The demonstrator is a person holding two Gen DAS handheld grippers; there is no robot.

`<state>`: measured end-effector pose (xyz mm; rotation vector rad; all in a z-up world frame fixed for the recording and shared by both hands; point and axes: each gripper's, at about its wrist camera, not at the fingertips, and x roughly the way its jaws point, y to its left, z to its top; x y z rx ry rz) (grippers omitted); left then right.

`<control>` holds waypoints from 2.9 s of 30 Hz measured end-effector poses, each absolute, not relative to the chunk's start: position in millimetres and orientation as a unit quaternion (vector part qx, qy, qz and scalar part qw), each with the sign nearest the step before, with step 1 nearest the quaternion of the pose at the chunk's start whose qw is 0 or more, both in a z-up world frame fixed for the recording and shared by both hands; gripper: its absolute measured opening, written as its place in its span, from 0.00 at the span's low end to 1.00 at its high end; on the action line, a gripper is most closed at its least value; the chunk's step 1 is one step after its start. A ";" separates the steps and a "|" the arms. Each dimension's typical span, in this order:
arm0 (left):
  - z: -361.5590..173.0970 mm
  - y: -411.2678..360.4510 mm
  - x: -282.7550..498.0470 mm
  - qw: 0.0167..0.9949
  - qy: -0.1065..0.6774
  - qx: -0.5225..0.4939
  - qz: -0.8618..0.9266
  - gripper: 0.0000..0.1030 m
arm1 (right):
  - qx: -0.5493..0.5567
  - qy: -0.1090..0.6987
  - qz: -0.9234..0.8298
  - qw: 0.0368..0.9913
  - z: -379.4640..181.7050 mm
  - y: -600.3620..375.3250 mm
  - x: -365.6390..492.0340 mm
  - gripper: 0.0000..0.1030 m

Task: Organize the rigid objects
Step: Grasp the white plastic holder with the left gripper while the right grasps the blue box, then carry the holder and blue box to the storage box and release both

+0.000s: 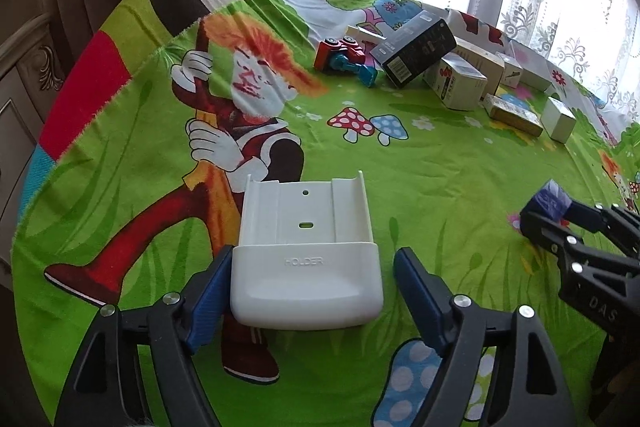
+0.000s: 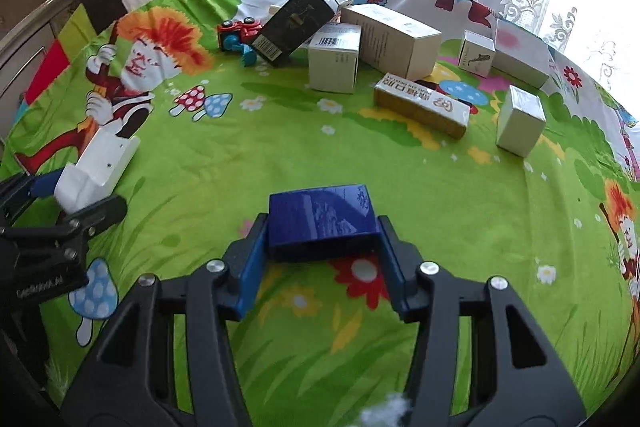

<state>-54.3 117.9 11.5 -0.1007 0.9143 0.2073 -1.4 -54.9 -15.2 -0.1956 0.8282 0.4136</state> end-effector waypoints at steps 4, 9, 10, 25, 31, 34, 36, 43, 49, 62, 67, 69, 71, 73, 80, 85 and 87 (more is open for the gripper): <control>12.4 119.5 -55.4 0.893 0.435 -0.050 0.106 0.62 | -0.094 0.398 0.194 0.892 -15.3 -54.2 -8.3 0.54; 12.7 119.8 -55.2 0.893 0.433 -0.051 0.107 0.62 | -0.090 0.399 0.198 0.891 -16.3 -55.4 -5.8 0.54; 12.8 119.7 -55.2 0.893 0.433 -0.051 0.107 0.62 | -0.092 0.399 0.196 0.891 -16.3 -54.4 -5.1 0.54; 32.1 119.4 -130.0 0.902 0.403 -0.077 0.131 0.62 | -0.100 0.383 0.222 0.891 -6.3 -44.2 -57.3 0.54; 65.6 114.5 -179.3 0.924 0.332 -0.041 0.183 0.62 | -0.101 0.312 0.245 0.913 22.3 -40.7 -101.1 0.54; 82.6 114.1 -193.0 0.935 0.291 -0.041 0.200 0.62 | -0.106 0.265 0.247 0.926 37.8 -42.2 -121.6 0.54; 94.2 111.7 -200.3 0.942 0.262 -0.043 0.207 0.62 | -0.105 0.232 0.247 0.935 47.6 -46.5 -135.8 0.54; 127.8 90.1 -224.5 0.964 0.172 -0.041 0.200 0.62 | -0.119 0.113 0.222 0.961 81.3 -70.6 -187.1 0.54; 146.2 59.9 -232.2 0.976 0.137 -0.012 0.169 0.62 | -0.117 0.067 0.193 0.972 102.8 -100.9 -214.2 0.54; 176.4 -44.4 -241.4 0.993 0.078 0.075 0.049 0.62 | -0.089 0.052 0.092 0.990 119.2 -190.1 -255.0 0.54; 179.4 -100.4 -246.1 0.992 0.078 0.087 -0.037 0.62 | -0.061 0.063 0.035 0.996 122.3 -237.8 -266.8 0.54; 178.9 -120.6 -246.5 0.990 0.085 0.091 -0.070 0.62 | -0.058 0.065 0.016 0.996 122.7 -253.9 -274.2 0.54; 178.2 -144.8 -249.5 0.985 0.087 0.103 -0.104 0.62 | -0.057 0.070 -0.005 0.996 121.0 -269.9 -282.7 0.54; 177.5 -169.5 -256.7 0.980 0.086 0.115 -0.138 0.62 | -0.050 0.078 -0.026 0.995 118.4 -286.8 -291.6 0.54; 169.7 -239.9 -279.7 0.956 0.078 0.155 -0.237 0.62 | -0.013 0.096 -0.111 0.989 116.6 -346.6 -322.8 0.54; 170.3 -270.9 -296.4 0.941 0.065 0.176 -0.281 0.62 | -0.011 0.096 -0.150 0.984 118.7 -373.5 -343.2 0.54; 171.1 -282.9 -302.1 0.935 0.062 0.182 -0.298 0.62 | -0.016 0.099 -0.163 0.982 118.2 -381.0 -350.2 0.54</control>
